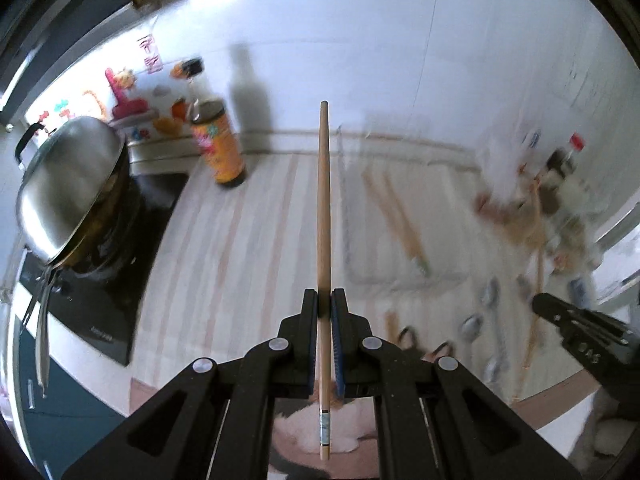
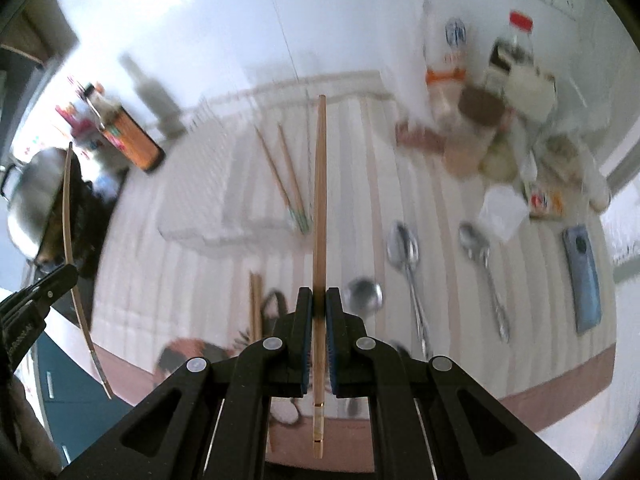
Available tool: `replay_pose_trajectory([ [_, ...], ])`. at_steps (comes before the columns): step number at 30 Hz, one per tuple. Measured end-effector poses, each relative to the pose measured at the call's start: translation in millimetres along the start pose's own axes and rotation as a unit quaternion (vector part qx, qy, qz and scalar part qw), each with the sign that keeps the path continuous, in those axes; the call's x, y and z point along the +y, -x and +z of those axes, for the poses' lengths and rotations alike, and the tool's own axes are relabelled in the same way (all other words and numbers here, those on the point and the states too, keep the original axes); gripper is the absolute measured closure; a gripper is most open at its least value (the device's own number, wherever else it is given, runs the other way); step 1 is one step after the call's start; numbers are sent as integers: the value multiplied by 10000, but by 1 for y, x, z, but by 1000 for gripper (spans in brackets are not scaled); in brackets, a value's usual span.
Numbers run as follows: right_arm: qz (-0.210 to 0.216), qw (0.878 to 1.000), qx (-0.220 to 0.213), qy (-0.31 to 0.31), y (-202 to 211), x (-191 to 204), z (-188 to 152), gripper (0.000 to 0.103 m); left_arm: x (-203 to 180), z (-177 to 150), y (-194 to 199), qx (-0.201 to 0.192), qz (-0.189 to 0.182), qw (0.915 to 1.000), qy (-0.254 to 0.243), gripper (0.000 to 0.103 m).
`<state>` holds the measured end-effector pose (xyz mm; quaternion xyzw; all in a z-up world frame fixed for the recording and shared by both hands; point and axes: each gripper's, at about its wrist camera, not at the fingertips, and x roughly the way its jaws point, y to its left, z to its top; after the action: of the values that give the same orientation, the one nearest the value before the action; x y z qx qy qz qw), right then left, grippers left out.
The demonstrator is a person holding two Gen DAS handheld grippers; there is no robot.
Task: Organize utensils
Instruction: 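Lift both chopsticks and carry them over the clear basket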
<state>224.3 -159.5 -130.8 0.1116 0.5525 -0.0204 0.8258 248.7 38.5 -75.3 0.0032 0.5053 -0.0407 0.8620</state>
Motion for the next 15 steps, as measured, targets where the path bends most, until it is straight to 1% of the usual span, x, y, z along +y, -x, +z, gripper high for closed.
replay_pose_trajectory([
  [1,64,10000,-72,-5,7,-1,5,96,-2,10,1,56,-210,9997,89,99],
  [3,187,9996,-207,4,12,-1,23,96,-7,31,-1,123,-487,9987,116,99],
  [6,475,9984,-289,-71,16,2,54,96,-18,62,-8,200,-750,9969,117,99],
  [8,562,9978,-333,-101,14,4,73,96,-27,86,-21,311,-860,9957,133,99],
  [11,732,9968,-267,-194,-2,6,112,96,-33,116,-52,669,-974,9928,218,99],
  [14,691,9972,-191,-220,-20,11,141,96,-35,139,-90,1025,-952,9896,339,99],
  [15,669,9974,-149,-228,-29,12,151,96,-35,145,-102,1128,-891,9888,390,99],
])
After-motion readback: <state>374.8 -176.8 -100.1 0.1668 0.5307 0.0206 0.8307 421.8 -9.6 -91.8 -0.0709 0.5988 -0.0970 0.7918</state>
